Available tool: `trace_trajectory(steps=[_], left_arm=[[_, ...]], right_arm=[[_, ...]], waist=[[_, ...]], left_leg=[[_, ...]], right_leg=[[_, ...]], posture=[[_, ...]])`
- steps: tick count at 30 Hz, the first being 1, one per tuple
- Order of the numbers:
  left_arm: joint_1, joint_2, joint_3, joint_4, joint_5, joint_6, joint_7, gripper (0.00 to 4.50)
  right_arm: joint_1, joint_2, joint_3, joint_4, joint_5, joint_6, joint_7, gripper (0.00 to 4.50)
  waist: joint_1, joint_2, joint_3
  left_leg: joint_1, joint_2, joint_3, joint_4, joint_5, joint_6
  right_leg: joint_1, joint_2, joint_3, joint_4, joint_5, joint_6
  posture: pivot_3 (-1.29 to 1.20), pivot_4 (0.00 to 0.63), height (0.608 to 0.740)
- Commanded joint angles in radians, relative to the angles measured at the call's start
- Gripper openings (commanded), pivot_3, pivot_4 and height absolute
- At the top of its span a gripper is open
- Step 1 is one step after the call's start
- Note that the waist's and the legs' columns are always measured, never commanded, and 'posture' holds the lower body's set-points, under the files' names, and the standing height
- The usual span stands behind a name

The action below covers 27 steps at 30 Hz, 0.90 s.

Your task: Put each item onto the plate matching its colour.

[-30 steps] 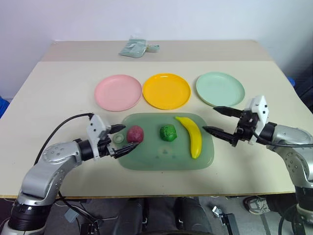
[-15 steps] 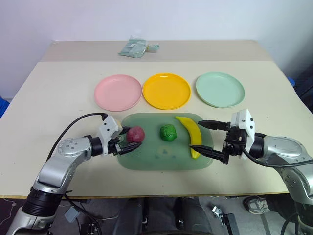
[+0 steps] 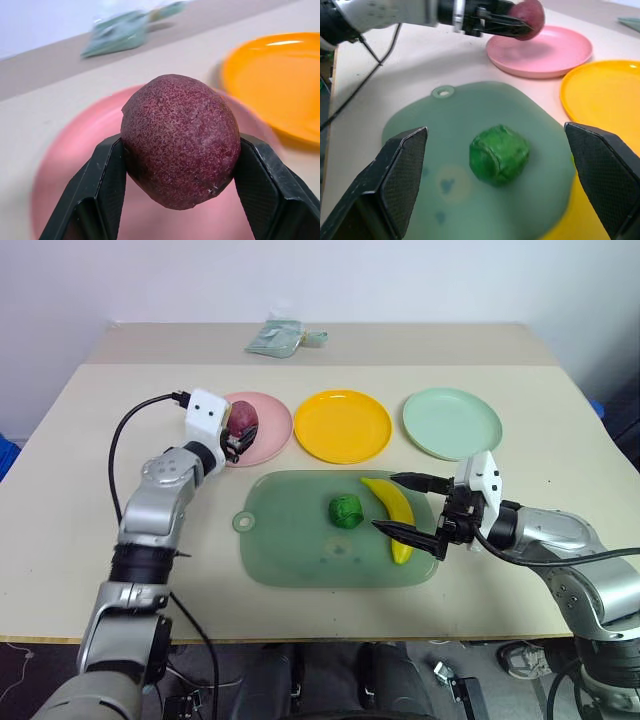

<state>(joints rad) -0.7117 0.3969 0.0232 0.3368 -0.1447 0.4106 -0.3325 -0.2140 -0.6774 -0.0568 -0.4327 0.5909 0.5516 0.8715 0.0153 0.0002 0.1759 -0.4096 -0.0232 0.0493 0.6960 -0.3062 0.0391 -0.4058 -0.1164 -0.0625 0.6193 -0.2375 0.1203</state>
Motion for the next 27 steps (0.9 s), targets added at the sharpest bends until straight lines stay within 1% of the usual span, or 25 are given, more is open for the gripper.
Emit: trace_trajectory(steps=[1,4,5,6,9,12,14,16,18,20,23,25,27], left_arm=[[-0.073,-0.016,0.019,0.110,0.025,-0.013,0.038,2.77],[-0.088,-0.019,0.032,0.145,0.014,-0.020,0.030,3.82],[-0.086,-0.017,0.034,0.145,0.012,-0.021,0.027,4.36],[-0.082,-0.011,0.036,0.139,0.014,-0.023,0.026,4.43],[-0.048,0.009,0.054,0.078,0.001,-0.053,0.001,4.43],[0.011,0.033,0.095,-0.029,-0.032,-0.071,-0.029,4.43],[0.088,0.071,0.129,-0.137,-0.065,-0.094,-0.085,4.43],[0.181,0.109,0.160,-0.263,-0.127,-0.097,-0.172,4.43],[0.282,0.147,0.166,-0.394,-0.195,-0.067,-0.267,4.43],[0.419,0.205,0.144,-0.552,-0.261,-0.040,-0.391,4.43],[0.565,0.266,0.072,-0.716,-0.314,0.003,-0.503,4.43],[0.629,0.289,0.029,-0.787,-0.324,0.013,-0.545,4.43],[0.655,0.292,0.004,-0.818,-0.327,0.026,-0.549,4.43]], right_arm=[[-0.011,0.021,0.005,-0.015,-0.010,-0.030,-0.014,4.50],[-0.001,0.026,0.002,-0.025,-0.016,-0.032,-0.025,4.50],[0.003,0.026,0.000,-0.028,-0.018,-0.032,-0.029,4.50],[0.005,0.026,-0.001,-0.031,-0.021,-0.031,-0.035,4.50],[0.000,0.029,0.004,-0.033,-0.028,-0.024,-0.053,4.50],[-0.008,0.029,0.024,-0.036,-0.035,-0.016,-0.060,4.50],[-0.024,0.035,0.062,-0.028,-0.065,-0.016,-0.071,4.50],[-0.049,0.052,0.109,-0.007,-0.108,-0.019,-0.094,4.50],[-0.070,0.071,0.148,0.025,-0.152,-0.034,-0.113,4.50],[-0.095,0.088,0.194,0.068,-0.209,-0.049,-0.127,4.50],[-0.109,0.098,0.239,0.118,-0.267,-0.073,-0.127,4.50],[-0.116,0.101,0.259,0.143,-0.293,-0.082,-0.123,4.50],[-0.121,0.106,0.270,0.160,-0.310,-0.093,-0.119,4.50]], waist=[[0.000,-0.001,0.000],[-0.002,-0.001,0.001],[-0.002,-0.001,0.001],[-0.001,-0.001,0.001],[-0.002,-0.001,0.001],[-0.004,-0.001,0.001],[-0.005,-0.001,0.001],[-0.012,-0.001,0.001],[-0.011,-0.001,0.001],[-0.009,-0.001,0.000],[0.001,0.000,0.000],[-0.001,0.000,0.000],[-0.001,0.000,0.000]], left_leg=[[0.000,0.000,0.000,0.000,0.000,0.000],[0.000,0.000,0.000,0.000,0.000,0.000],[0.000,0.000,0.000,0.000,0.000,0.000],[0.000,0.000,0.000,0.001,0.000,0.000],[0.000,0.000,0.000,0.001,0.000,0.000],[0.000,0.001,0.000,0.001,0.000,-0.001],[0.000,0.001,0.000,0.001,0.000,-0.001],[0.000,0.001,0.000,0.001,0.000,-0.001],[0.000,0.001,0.001,0.000,0.000,-0.001],[0.000,0.001,0.001,0.000,0.000,-0.002],[0.000,0.000,0.000,0.001,0.000,-0.002],[0.000,0.000,-0.001,0.002,0.000,-0.002],[0.000,-0.001,-0.001,0.001,0.000,-0.001]], right_leg=[[0.000,0.000,0.000,0.000,0.000,0.000],[0.000,0.000,0.000,0.000,0.000,0.001],[0.000,0.000,0.000,0.000,0.000,0.001],[0.000,0.000,0.000,0.000,0.000,0.001],[0.000,0.000,0.000,-0.001,0.000,0.001],[0.000,0.000,0.000,-0.001,0.000,0.001],[-0.001,0.000,0.000,-0.001,0.000,0.001],[-0.001,-0.001,0.000,-0.001,0.000,0.001],[-0.002,-0.001,0.000,-0.001,0.000,0.001],[-0.002,-0.001,0.000,-0.003,0.000,0.001],[-0.001,-0.003,0.000,-0.003,0.000,0.000],[0.001,-0.003,0.000,-0.003,0.000,0.000],[0.000,-0.003,0.001,-0.003,0.000,0.000]], posture=[[0.00,0.150,0.740],[0.00,0.150,0.740],[0.00,0.150,0.740],[0.00,0.150,0.740],[0.00,0.150,0.740],[0.00,0.150,0.740],[0.00,0.150,0.740],[0.00,0.150,0.740],[0.00,0.150,0.740],[0.00,0.150,0.740],[0.00,0.150,0.740],[0.00,0.150,0.740],[0.00,0.150,0.740]])
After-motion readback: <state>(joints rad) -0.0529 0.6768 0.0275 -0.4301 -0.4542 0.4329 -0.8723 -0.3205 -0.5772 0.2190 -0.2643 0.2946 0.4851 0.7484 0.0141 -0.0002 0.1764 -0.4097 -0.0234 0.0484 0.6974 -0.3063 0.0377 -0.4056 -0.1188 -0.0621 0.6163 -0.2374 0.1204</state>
